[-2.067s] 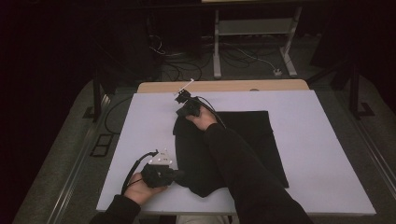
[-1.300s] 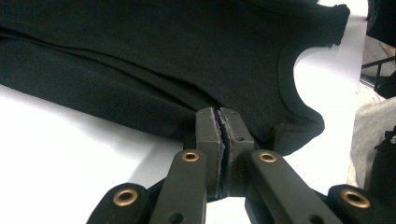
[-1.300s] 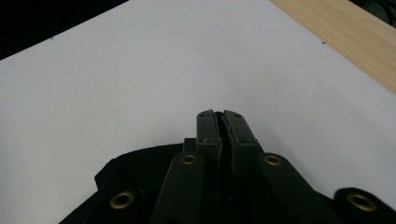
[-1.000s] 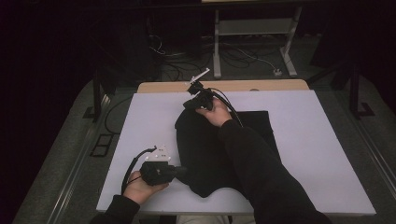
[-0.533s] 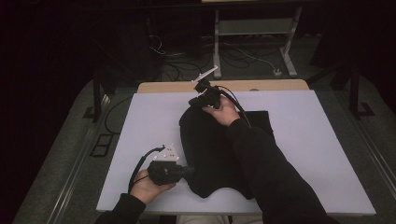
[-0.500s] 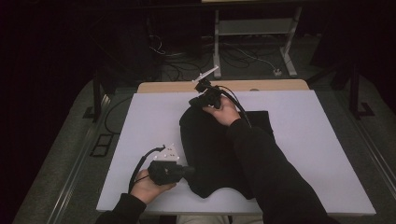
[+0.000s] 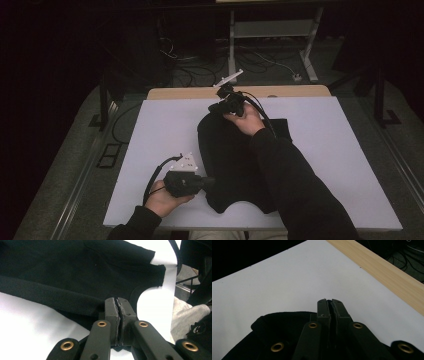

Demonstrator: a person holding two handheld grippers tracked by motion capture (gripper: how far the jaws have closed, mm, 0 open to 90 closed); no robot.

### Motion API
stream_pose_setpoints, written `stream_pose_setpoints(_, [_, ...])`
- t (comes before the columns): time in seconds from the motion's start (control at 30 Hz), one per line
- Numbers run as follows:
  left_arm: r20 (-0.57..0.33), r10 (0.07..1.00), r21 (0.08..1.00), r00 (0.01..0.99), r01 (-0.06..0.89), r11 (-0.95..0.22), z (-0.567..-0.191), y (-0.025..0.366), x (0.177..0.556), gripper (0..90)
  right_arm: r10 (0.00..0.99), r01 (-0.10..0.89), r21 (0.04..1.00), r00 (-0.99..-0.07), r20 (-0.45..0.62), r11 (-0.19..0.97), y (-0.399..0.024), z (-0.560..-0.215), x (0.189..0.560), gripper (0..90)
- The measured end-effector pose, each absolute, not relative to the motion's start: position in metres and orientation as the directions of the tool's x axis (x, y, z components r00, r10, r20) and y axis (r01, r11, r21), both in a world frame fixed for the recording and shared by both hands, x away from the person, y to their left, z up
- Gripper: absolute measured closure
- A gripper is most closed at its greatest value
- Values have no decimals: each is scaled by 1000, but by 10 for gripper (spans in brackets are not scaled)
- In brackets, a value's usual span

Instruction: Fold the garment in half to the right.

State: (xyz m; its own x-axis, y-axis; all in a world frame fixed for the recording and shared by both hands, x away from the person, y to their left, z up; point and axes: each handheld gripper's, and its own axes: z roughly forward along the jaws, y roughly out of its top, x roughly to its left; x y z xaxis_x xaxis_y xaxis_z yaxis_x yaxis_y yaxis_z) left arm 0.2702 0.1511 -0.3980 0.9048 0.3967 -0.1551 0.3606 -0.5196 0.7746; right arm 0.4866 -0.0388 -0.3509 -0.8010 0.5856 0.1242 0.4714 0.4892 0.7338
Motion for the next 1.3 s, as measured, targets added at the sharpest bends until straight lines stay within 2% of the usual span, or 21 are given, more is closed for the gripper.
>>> stream_pose_setpoints(1.3, [-154,321,795,935,310,-522,-386,101,277,858,639,495,748,-759,125,442,-98,-353,480,845])
